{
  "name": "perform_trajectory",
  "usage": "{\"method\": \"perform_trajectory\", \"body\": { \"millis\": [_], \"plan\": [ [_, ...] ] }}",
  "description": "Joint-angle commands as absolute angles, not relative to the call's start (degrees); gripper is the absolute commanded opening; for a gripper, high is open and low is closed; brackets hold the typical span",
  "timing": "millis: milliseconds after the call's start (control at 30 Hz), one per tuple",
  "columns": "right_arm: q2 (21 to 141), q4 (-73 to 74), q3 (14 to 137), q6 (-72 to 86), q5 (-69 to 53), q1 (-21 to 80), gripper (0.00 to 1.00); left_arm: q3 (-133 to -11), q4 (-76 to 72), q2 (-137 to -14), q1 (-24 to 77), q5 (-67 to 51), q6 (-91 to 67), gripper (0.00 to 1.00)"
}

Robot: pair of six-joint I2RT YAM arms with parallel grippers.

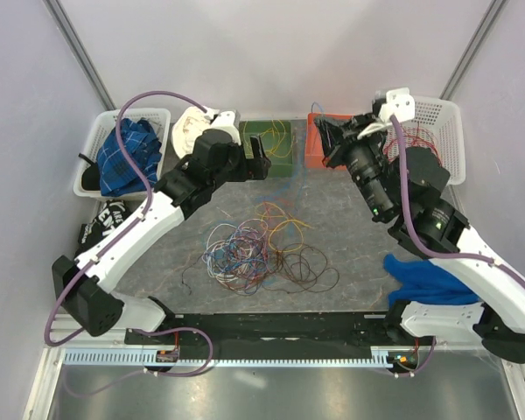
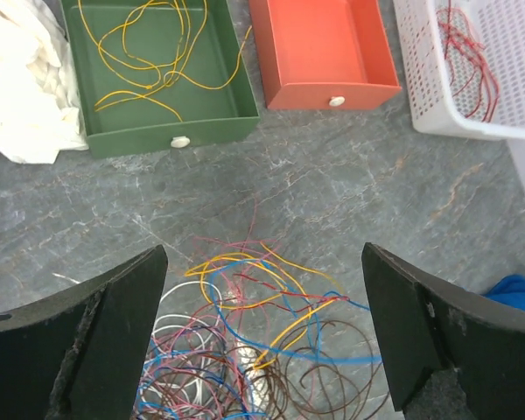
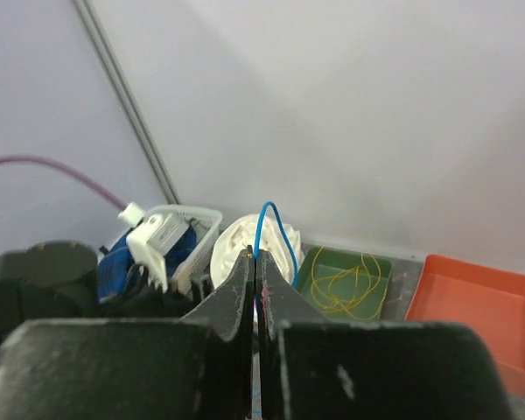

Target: Untangle the cables

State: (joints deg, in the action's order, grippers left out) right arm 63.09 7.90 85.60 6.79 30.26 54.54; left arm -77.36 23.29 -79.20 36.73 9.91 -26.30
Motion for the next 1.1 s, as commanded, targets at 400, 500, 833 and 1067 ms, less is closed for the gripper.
{"method": "perform_trajectory", "body": {
  "millis": [400,500,833,1067],
  "plan": [
    [76.9,-2.9,118.7,-6.5,38.1,54.7,0.00,-54.9,5.2,-59.9,36.3,13.2,-38.7,1.00],
    [76.8,-10.4,116.6,-10.3,40.0,54.8,0.00,-52.6,4.7,-59.5,36.3,14.9,-39.8,1.00],
    [80.1,-8.3,120.2,-15.1,43.2,54.8,0.00,-43.1,1.0,-56.1,36.3,17.0,-45.3,1.00],
    [83.5,-6.2,119.2,-17.2,48.6,49.1,0.00,-41.7,11.8,-52.1,36.4,15.4,-55.6,0.99]
  ]
}}
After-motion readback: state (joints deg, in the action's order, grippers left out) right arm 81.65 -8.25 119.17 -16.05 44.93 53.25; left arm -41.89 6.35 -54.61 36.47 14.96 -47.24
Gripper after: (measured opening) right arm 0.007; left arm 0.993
